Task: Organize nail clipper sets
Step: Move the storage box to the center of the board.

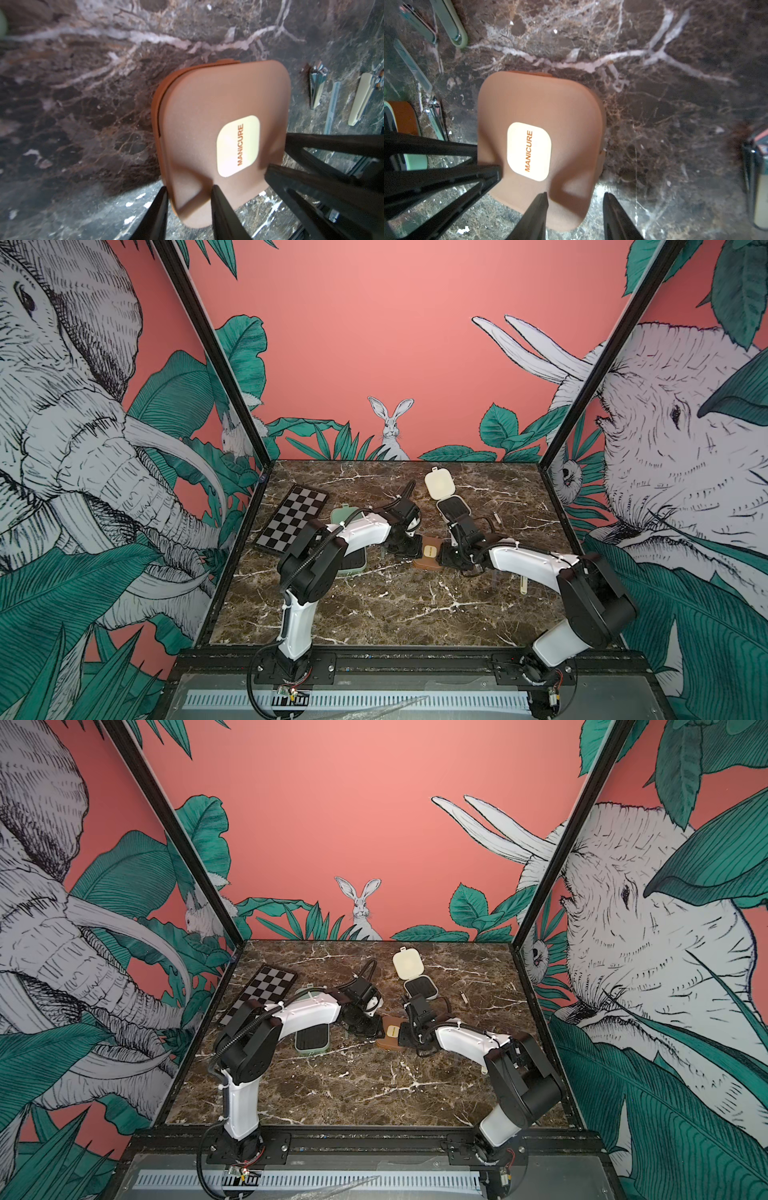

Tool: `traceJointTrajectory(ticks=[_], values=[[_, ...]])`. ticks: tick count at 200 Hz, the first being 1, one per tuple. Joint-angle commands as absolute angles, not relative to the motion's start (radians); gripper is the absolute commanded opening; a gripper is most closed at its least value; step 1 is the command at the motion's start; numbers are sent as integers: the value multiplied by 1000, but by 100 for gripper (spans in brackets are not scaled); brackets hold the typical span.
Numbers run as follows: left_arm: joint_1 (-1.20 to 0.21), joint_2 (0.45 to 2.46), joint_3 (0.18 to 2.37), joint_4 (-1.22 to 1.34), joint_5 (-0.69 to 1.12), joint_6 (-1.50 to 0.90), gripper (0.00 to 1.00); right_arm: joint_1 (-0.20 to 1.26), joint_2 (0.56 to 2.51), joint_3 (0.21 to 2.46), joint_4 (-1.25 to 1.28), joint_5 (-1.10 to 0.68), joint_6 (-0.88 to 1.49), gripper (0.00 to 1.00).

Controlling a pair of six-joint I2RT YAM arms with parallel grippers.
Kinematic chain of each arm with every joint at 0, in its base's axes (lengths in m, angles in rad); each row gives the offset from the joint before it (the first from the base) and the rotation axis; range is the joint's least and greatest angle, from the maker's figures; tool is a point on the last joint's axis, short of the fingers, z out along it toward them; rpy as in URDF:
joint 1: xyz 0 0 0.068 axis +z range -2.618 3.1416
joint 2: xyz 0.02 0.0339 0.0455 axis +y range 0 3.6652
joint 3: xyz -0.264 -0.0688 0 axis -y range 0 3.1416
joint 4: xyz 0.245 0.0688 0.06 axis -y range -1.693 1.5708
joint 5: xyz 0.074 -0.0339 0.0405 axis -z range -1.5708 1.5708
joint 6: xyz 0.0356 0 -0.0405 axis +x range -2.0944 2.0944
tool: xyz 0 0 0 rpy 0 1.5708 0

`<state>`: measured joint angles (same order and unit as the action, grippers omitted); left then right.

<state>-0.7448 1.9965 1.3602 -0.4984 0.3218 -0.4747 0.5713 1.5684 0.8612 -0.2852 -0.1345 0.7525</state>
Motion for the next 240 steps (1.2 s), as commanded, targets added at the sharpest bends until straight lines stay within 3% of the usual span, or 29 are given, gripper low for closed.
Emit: traceJointTrajectory(ticks=[1,72,126,184,240], values=[[-769,2105,1301,-612,212,-458,38,561,1531,848,-338,-114,731,48],[-767,2045,1391,-659,206,-442,45,562,1501,830,-358,-153,663,50],[-674,1852,1400,-739,138,-410,48,670,1539,860,-443,-80,600,61],[-486,1536,1326,-796,98,-357,51,703,1719,964,-426,52,578,72],[-364,1440,1283,-836,117,-315,51,661,1939,1187,-425,82,609,71]])
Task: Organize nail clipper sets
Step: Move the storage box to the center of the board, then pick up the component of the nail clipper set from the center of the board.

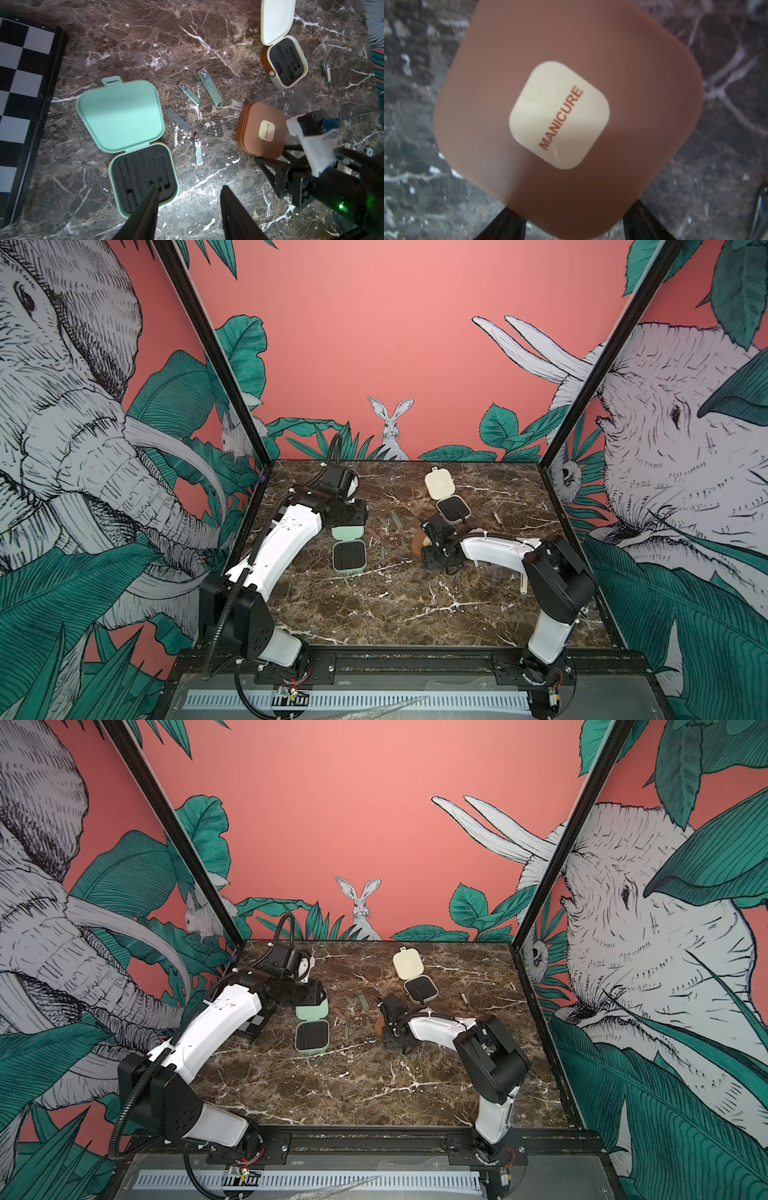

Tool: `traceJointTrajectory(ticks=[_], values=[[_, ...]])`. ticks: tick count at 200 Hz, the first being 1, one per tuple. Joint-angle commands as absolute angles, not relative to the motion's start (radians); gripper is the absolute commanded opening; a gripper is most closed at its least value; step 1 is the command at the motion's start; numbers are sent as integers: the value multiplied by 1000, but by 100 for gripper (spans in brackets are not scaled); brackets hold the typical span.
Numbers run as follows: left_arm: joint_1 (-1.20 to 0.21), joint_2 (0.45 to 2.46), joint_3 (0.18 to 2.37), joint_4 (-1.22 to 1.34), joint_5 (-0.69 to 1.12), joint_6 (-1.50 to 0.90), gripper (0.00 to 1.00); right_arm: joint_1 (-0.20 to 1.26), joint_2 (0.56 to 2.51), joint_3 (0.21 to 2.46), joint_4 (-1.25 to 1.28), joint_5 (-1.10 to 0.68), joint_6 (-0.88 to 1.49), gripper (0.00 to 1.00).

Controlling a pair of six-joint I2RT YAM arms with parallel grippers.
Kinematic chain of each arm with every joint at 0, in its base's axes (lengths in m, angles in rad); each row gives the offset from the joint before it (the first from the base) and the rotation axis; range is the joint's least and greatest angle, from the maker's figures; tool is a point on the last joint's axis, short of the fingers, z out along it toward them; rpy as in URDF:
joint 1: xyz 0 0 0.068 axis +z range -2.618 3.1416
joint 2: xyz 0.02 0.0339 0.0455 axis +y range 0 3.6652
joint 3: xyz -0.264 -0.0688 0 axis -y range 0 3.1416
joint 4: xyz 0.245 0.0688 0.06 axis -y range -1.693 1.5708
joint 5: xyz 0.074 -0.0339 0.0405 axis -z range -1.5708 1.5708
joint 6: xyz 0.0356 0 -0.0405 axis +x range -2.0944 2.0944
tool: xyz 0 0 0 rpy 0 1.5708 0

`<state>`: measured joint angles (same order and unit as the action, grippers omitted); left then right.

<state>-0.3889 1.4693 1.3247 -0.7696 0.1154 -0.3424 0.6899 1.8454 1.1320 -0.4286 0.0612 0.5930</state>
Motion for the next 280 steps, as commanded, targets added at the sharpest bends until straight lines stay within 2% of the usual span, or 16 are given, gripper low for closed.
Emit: traceJointTrajectory(ticks=[1,48,107,162,188,227,280], values=[[-363,1440,1282,-836,117,-316,51,660,1942,1190,-425,82,609,71],[-290,1451,1255,-811,143,-306,51,606,2070,1414,-454,35,549,66],[-148,1580,1379,-796,116,-251,55,574,2254,1744,-581,-16,441,65],[-78,1725,1438,-696,207,-241,55,641,2134,1710,-571,-43,410,59],[-74,1739,1411,-625,242,-273,54,700,2133,1737,-604,-83,368,53],[-71,1592,1306,-588,228,-345,54,752,2217,1845,-639,-139,312,39],[-70,1384,1070,-538,252,-406,54,785,2354,2046,-742,-141,257,42]])
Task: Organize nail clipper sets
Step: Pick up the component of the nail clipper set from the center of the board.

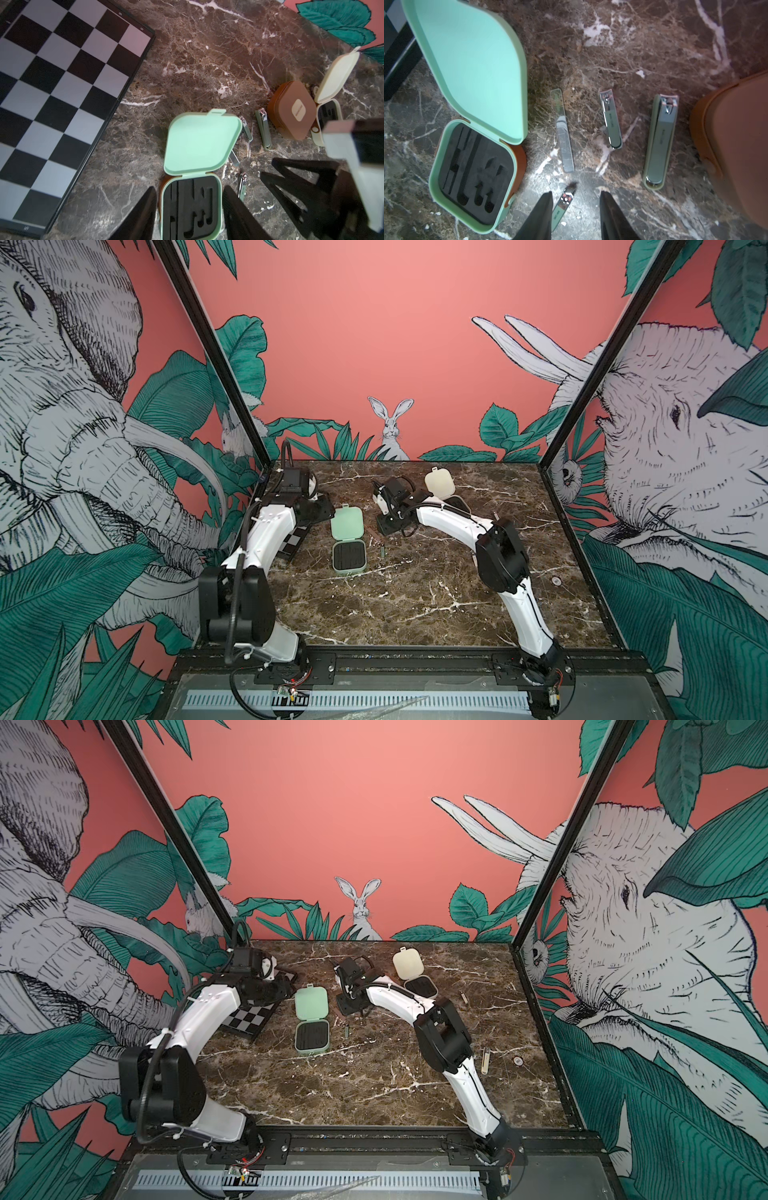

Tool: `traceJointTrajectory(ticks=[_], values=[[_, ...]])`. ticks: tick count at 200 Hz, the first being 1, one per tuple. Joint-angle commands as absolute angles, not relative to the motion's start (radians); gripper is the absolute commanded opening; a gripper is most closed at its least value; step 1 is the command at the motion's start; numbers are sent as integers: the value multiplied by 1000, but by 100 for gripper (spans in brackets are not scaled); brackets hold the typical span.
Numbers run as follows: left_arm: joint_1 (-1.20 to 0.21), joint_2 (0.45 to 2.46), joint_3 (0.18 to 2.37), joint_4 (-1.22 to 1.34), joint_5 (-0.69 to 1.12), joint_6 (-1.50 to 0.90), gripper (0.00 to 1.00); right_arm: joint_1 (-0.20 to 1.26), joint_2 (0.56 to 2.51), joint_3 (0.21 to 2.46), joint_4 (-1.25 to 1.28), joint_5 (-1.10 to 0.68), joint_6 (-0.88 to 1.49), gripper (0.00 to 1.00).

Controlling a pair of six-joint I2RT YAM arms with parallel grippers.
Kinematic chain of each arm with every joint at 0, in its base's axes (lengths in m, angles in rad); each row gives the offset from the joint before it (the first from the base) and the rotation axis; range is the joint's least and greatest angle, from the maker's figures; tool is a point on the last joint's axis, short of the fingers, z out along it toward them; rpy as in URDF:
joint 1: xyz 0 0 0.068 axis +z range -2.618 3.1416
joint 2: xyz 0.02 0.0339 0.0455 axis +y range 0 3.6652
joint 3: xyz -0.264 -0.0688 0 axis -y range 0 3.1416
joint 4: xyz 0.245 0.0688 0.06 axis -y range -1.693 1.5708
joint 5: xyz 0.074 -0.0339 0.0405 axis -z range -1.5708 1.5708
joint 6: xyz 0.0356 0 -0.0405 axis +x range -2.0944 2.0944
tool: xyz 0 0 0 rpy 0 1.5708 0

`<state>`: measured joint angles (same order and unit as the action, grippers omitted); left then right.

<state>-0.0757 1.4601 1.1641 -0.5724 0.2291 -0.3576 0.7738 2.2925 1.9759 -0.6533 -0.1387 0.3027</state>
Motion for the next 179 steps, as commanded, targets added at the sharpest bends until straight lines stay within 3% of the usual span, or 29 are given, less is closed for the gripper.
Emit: traceJointTrajectory(ticks=[1,179], values=[[-70,1382,1066,-537,254,-407,54,784,2356,2049,-744,-140,256,42],[-70,1223,846,-520,302,-457,53,840,2567,2342,-902,-38,204,36]])
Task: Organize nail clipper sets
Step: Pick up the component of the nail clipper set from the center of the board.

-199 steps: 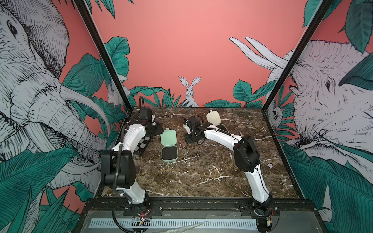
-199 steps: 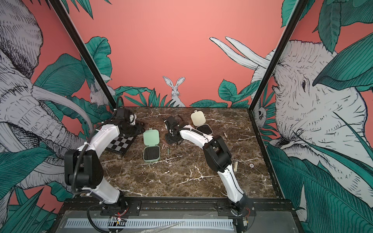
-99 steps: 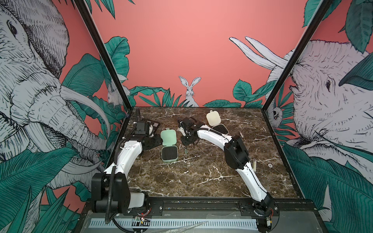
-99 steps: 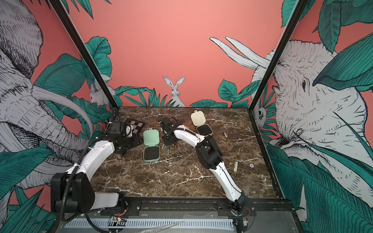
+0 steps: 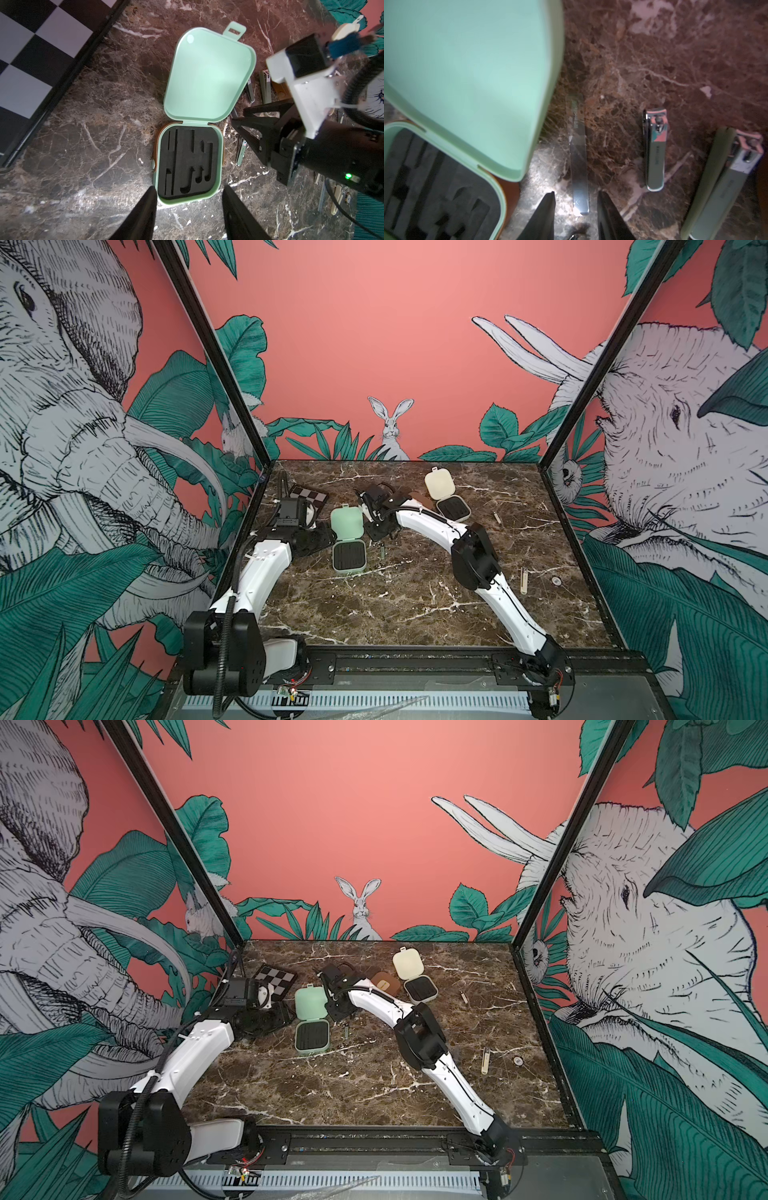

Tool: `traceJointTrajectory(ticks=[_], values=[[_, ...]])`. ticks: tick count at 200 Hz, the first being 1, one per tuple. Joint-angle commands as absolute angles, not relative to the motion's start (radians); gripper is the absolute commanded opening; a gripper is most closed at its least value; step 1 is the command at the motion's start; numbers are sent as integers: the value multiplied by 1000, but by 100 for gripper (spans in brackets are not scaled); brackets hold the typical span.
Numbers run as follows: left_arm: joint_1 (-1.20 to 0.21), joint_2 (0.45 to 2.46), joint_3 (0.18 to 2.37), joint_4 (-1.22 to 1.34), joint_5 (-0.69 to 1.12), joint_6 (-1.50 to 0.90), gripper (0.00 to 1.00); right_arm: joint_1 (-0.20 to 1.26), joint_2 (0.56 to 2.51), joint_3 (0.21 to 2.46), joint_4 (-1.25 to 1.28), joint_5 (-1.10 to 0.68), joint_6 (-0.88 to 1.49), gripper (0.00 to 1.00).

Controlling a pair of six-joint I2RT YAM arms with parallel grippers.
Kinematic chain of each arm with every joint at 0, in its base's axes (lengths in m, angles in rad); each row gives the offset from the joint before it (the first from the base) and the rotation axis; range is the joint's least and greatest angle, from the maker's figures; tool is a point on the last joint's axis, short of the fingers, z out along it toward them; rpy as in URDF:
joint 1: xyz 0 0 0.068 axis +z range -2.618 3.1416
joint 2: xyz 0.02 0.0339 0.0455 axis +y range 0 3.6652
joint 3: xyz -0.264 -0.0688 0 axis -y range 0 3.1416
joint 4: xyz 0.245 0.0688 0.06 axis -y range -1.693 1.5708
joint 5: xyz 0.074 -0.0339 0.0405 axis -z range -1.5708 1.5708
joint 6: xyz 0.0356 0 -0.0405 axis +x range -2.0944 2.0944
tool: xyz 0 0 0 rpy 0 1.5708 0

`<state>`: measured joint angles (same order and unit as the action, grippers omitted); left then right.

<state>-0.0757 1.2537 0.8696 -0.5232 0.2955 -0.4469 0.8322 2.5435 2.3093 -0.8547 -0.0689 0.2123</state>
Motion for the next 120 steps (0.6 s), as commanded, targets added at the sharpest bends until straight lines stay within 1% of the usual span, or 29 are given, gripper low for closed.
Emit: traceJointTrajectory(ticks=[1,25,48,120], values=[[-70,1223,846,-521,303,-458,53,839,2568,2343,-902,-38,204,36],[-70,1218,837,-523,302,-457,53,851,2594,2369,-920,-18,194,35],[-71,1215,836,-522,305,-458,53,866,2617,2388,-950,14,181,31],[-69,1220,834,-515,319,-460,53,860,2573,2279,-914,-11,237,23]])
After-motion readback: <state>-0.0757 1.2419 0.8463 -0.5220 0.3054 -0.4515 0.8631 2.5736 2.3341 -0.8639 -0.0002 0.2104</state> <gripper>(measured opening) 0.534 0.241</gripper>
